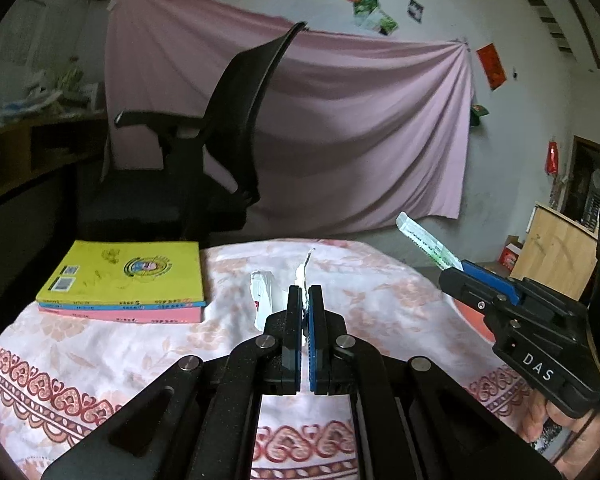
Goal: Collect trash
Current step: 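Lift the tag and tube and carry both tools over the orange basin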
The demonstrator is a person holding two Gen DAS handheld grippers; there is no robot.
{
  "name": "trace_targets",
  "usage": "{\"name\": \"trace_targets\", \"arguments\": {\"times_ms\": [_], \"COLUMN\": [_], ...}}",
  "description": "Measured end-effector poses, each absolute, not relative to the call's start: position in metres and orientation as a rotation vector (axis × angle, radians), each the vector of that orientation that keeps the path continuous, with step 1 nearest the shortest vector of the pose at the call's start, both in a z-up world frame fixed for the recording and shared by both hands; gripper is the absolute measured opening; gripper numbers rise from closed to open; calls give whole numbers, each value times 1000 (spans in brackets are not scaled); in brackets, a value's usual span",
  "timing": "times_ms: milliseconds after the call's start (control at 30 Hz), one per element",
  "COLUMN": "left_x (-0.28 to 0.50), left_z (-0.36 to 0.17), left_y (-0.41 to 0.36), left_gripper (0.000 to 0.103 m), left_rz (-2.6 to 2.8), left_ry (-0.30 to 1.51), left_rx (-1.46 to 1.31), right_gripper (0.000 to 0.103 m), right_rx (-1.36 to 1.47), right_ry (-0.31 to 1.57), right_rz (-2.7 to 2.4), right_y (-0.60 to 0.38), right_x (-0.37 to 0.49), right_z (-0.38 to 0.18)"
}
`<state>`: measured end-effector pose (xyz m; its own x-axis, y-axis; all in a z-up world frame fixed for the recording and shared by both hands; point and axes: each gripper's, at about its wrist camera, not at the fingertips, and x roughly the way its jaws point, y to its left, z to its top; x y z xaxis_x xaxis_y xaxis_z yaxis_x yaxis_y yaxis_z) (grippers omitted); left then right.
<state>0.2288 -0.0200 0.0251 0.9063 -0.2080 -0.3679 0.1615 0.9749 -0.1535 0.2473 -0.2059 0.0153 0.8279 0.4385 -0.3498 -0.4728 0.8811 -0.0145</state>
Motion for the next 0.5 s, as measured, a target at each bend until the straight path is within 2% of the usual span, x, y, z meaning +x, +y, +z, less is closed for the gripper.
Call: {"name": "trace_targets", "arguments": {"times_ms": [500], "left_x": [206], "left_z": [48], "left_y": [-68], "left_gripper": [1], "left_rz": [-249], "left_ry": [246], "left_rx": [-8], "right_gripper": [19], "right_rx": [-3], "right_ry": [165], "right_rz": [410], "right_y": [-252], "right_x": [207], "right_z": [39]}}
